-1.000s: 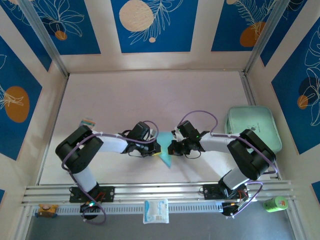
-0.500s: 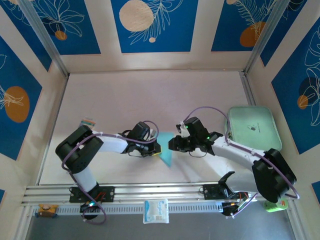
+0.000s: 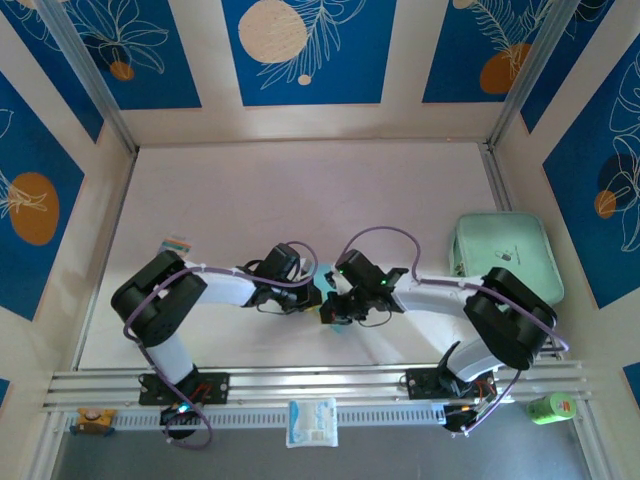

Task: Fold a paper plane with a square sheet of paper (pick it up from the middle)
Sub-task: Third fold the triangle at the center of the table.

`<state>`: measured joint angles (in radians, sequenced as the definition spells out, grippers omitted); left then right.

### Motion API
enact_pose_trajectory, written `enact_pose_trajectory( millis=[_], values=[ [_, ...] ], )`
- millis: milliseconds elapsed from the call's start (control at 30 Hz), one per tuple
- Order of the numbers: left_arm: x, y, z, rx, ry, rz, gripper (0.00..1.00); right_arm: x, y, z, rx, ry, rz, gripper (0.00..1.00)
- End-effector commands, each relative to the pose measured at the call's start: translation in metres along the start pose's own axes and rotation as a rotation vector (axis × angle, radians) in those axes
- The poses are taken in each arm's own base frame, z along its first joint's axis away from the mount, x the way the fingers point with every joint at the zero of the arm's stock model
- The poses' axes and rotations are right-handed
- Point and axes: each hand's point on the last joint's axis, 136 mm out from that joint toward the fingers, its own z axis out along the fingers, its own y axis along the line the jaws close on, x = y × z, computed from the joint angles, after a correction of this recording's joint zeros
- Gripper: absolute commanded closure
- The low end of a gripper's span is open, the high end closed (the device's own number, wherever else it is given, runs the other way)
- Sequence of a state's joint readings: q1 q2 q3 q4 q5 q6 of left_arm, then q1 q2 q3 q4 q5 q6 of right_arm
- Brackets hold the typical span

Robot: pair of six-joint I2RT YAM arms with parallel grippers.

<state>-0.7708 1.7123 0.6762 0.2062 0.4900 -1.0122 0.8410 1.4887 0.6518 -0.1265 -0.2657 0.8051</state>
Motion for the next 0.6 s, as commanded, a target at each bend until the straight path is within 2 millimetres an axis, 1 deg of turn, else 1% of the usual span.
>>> enact_pose_trajectory(
  millis=[0,167,233,567],
  values=[
    [0.009,0.023,0.008,-0.076,0.028,-0.014,0.93,-0.003,0.002,0.004,0.019,0.01,0.002,0.97],
    [0.009,0.023,0.008,-0.076,0.031,-0.014,0.93,0.006,-0.017,0.01,0.082,0.041,0.038,0.97],
    [0.009,0.023,0.007,-0.078,0.031,-0.014,0.93,0.011,-0.022,0.011,0.085,0.052,0.048,0.97],
    [0.01,0.025,0.007,-0.087,0.033,-0.014,0.93,0.024,-0.035,0.009,0.067,0.045,0.093,0.97]
  ],
)
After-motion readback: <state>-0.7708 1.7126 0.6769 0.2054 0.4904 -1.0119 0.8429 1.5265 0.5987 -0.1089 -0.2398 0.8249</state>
